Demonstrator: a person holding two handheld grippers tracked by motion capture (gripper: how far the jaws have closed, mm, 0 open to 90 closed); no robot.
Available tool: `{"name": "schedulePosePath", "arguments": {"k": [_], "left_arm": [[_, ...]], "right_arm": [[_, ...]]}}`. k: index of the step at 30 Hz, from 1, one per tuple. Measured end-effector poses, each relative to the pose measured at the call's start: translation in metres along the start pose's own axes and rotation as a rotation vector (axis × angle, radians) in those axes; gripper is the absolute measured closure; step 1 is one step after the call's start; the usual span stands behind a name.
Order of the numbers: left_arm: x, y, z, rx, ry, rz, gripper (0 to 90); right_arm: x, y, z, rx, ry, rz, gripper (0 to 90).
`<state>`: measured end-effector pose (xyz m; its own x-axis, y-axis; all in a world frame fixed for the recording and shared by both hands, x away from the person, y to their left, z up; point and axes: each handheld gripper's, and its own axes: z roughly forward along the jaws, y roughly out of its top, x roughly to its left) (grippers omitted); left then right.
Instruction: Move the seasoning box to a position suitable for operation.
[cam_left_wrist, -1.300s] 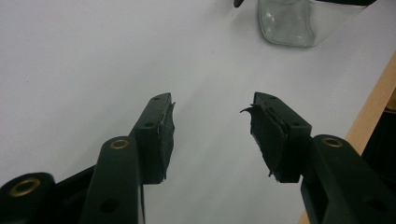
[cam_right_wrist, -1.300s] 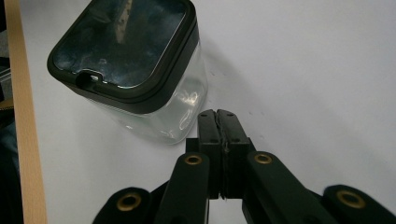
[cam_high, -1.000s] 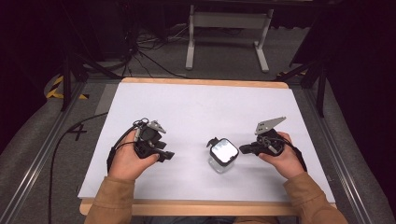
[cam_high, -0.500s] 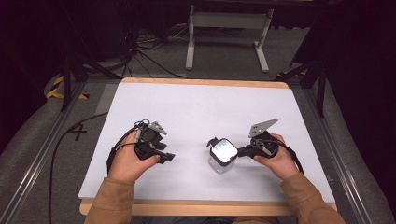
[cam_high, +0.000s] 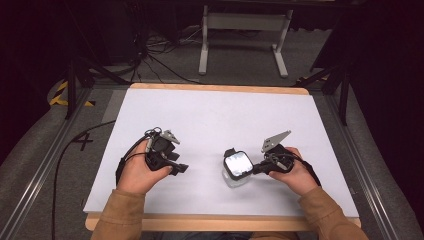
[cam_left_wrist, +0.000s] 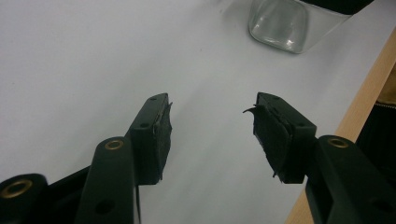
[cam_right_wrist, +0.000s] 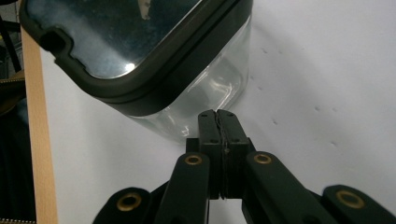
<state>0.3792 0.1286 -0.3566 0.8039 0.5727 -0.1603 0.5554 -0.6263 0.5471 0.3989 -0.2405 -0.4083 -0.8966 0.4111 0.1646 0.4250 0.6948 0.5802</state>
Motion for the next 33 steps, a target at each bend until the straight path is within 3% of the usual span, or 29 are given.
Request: {"name": "schedulePosePath", "arguments": {"k": [20, 28, 31, 32, 33], "left_arm": [[-0.002, 0.011, 0.007, 0.007, -0.016, 0.027, 47.0], [-0.003, 0.016, 0.007, 0.006, -0.021, 0.034, 47.8], [-0.003, 0.023, 0.007, -0.037, -0.039, 0.056, 53.1], [-0.004, 0.025, 0.006, -0.055, -0.047, 0.061, 61.4], [-0.005, 0.03, 0.004, -0.102, -0.084, 0.061, 63.7]], "right_arm": [[0.018, 0.001, 0.012, 0.051, 0.036, -0.032, 89.8], [0.018, -0.002, 0.012, 0.036, 0.045, -0.026, 89.7], [0.019, -0.004, 0.001, 0.003, 0.004, -0.022, 89.8], [0.02, -0.007, -0.01, -0.031, -0.03, -0.03, 89.8], [0.02, -0.009, -0.015, -0.042, -0.045, -0.026, 89.8]]}}
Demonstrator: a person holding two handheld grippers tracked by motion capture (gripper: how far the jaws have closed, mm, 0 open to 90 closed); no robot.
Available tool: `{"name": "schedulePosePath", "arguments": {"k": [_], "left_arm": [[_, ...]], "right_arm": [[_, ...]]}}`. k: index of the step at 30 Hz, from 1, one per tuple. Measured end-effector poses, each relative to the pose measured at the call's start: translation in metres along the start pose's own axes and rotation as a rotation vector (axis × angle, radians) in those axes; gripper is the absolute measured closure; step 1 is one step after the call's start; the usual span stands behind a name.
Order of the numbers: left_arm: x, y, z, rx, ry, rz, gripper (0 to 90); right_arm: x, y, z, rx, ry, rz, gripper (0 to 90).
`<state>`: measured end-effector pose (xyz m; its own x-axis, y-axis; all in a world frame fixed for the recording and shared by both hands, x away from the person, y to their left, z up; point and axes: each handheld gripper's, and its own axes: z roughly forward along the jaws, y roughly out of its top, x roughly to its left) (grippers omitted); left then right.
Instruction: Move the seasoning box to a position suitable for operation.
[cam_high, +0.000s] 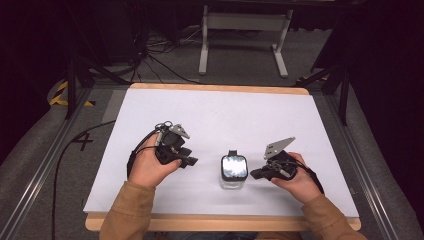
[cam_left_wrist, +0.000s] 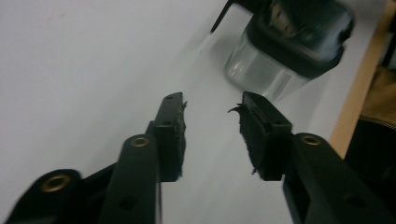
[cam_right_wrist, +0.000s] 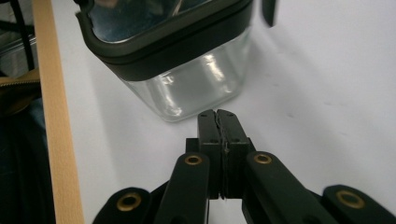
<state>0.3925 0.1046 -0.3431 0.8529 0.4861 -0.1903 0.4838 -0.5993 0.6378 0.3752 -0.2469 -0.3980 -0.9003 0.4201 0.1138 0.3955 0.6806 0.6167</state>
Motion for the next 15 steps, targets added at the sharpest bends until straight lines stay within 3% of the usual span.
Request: {"name": "schedulePosePath", "arguments": {"k": [1, 2, 3, 6, 9, 12, 13, 15], "left_arm": [[0.0, 0.0, 0.0, 0.0, 0.0, 0.0, 66.3], [-0.001, 0.004, -0.001, -0.032, -0.018, 0.006, 71.3], [-0.003, 0.006, 0.0, -0.049, -0.019, 0.006, 71.3], [-0.01, 0.02, 0.007, -0.116, -0.003, 0.013, 80.8], [-0.013, 0.031, 0.016, -0.202, -0.027, -0.017, 86.2], [-0.015, 0.038, 0.023, -0.219, -0.028, -0.005, 87.6], [-0.017, 0.044, 0.031, -0.203, -0.009, 0.018, 87.2], [-0.017, 0.047, 0.036, -0.189, -0.016, 0.031, 86.4]], "right_arm": [[0.0, 0.0, 0.0, 0.0, 0.0, 0.0, 89.8], [0.0, -0.003, -0.013, -0.039, -0.032, 0.01, 89.9], [0.0, -0.003, -0.013, -0.039, -0.032, 0.01, 89.9], [0.002, -0.008, -0.032, -0.1, -0.058, 0.022, 89.9], [0.003, -0.012, -0.042, -0.133, -0.082, 0.03, 89.9], [0.003, -0.016, -0.046, -0.144, -0.083, 0.045, 89.9], [0.003, -0.02, -0.049, -0.15, -0.089, 0.05, 89.9], [0.003, -0.021, -0.05, -0.151, -0.089, 0.054, 89.9]]}}
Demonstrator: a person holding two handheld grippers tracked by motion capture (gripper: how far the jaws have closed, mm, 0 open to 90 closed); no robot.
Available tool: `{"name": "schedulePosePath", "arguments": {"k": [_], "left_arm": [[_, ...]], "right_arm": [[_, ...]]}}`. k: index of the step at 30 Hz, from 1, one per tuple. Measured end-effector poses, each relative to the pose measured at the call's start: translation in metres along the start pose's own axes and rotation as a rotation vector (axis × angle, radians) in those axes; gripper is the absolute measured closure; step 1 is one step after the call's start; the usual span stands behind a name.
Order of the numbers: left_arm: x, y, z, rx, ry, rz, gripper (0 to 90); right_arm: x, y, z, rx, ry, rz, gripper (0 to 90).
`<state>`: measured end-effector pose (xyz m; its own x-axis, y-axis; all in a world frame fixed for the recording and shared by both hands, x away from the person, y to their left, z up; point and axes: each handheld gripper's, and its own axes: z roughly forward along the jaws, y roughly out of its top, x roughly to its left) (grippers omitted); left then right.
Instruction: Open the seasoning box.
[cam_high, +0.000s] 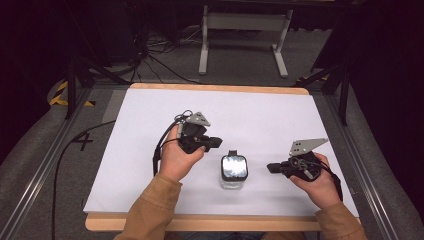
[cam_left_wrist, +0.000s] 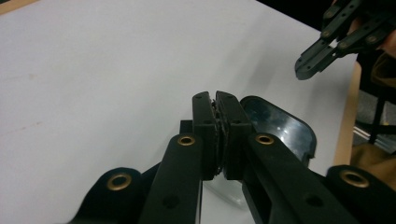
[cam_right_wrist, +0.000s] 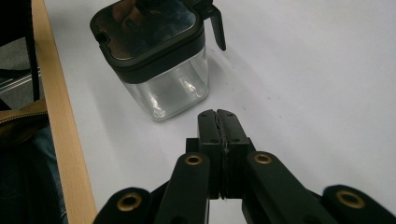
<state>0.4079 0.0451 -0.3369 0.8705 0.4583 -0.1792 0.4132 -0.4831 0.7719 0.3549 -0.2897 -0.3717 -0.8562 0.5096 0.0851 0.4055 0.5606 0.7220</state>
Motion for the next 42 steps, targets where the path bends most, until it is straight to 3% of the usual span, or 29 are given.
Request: {"name": "schedulePosePath", "arguments": {"k": [6, 13, 23, 30, 32, 33, 38, 41, 42], "left_arm": [[0.005, 0.006, 0.031, 0.027, -0.033, -0.008, 86.9], [0.003, 0.008, 0.047, 0.087, -0.073, 0.019, 85.6], [0.003, 0.01, 0.051, 0.098, -0.07, 0.023, 86.9], [0.005, 0.009, 0.049, 0.089, -0.055, 0.005, 90.0], [0.004, 0.009, 0.05, 0.089, -0.046, 0.004, 90.0], [0.004, 0.009, 0.05, 0.113, -0.009, 0.012, 90.0], [0.007, 0.008, 0.05, 0.101, -0.025, 0.001, 90.0], [0.006, 0.008, 0.048, 0.082, -0.079, -0.004, 90.0], [0.005, 0.009, 0.048, 0.091, -0.072, 0.003, 90.0]], "right_arm": [[0.002, -0.005, -0.005, -0.009, -0.002, 0.01, 89.8], [0.003, -0.011, -0.01, -0.017, -0.007, 0.023, 89.8], [0.004, -0.013, -0.011, -0.024, 0.0, 0.035, 89.8], [0.012, -0.009, -0.003, -0.014, 0.019, 0.01, 89.8], [0.014, -0.008, -0.002, -0.013, 0.023, 0.009, 89.7], [0.014, -0.008, -0.001, -0.014, 0.025, 0.004, 89.8], [0.018, -0.005, 0.001, -0.022, 0.028, -0.01, 89.8], [0.021, -0.003, 0.002, -0.02, 0.032, -0.021, 89.7], [0.022, -0.003, 0.003, -0.017, 0.036, -0.018, 89.7]]}}
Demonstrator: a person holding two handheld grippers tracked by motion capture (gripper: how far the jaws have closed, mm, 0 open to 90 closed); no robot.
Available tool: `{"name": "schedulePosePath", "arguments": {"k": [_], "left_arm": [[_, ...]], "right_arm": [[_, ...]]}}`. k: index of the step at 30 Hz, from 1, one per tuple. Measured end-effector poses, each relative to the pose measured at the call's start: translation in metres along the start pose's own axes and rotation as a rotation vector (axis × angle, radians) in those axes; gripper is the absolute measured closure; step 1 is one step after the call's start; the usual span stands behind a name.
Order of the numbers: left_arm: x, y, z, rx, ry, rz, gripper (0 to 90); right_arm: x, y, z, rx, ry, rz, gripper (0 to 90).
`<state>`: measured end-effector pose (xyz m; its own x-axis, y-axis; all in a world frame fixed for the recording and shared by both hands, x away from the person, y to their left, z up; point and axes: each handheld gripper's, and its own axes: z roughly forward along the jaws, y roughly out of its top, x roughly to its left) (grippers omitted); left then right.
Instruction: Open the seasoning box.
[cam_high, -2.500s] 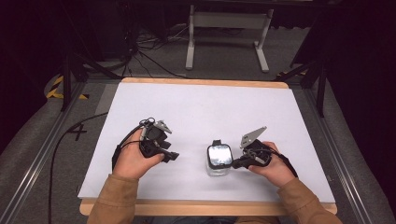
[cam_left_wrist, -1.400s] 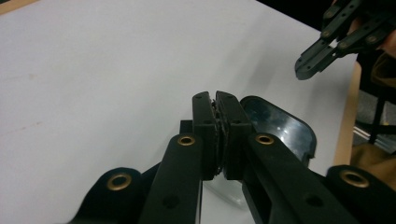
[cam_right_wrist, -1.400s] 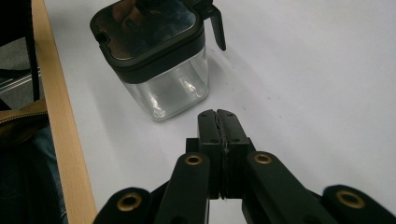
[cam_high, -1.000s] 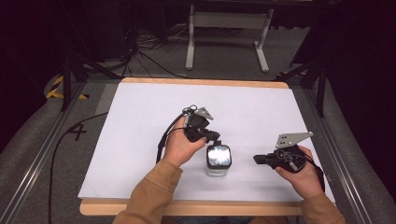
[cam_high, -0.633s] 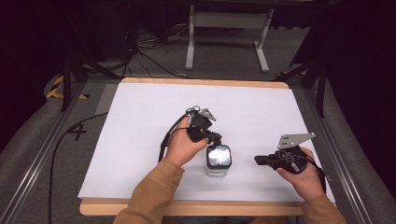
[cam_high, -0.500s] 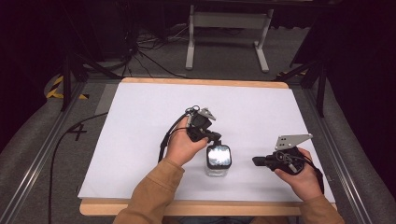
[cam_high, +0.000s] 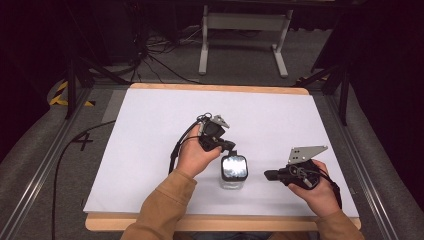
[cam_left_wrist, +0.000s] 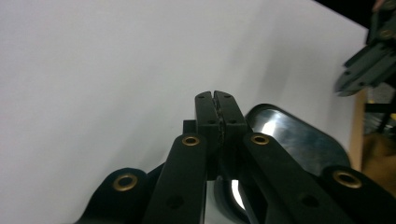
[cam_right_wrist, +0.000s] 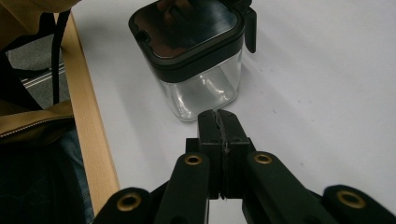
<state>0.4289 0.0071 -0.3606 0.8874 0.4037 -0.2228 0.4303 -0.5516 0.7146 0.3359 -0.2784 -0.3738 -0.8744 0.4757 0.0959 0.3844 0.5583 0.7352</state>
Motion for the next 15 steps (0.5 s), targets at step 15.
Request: {"name": "schedulePosePath", "arguments": {"k": [15], "left_arm": [[0.0, 0.0, 0.001, -0.002, -0.003, -0.009, 90.0]], "right_arm": [[0.009, 0.007, 0.011, 0.0, 0.021, -0.029, 89.7]]}}
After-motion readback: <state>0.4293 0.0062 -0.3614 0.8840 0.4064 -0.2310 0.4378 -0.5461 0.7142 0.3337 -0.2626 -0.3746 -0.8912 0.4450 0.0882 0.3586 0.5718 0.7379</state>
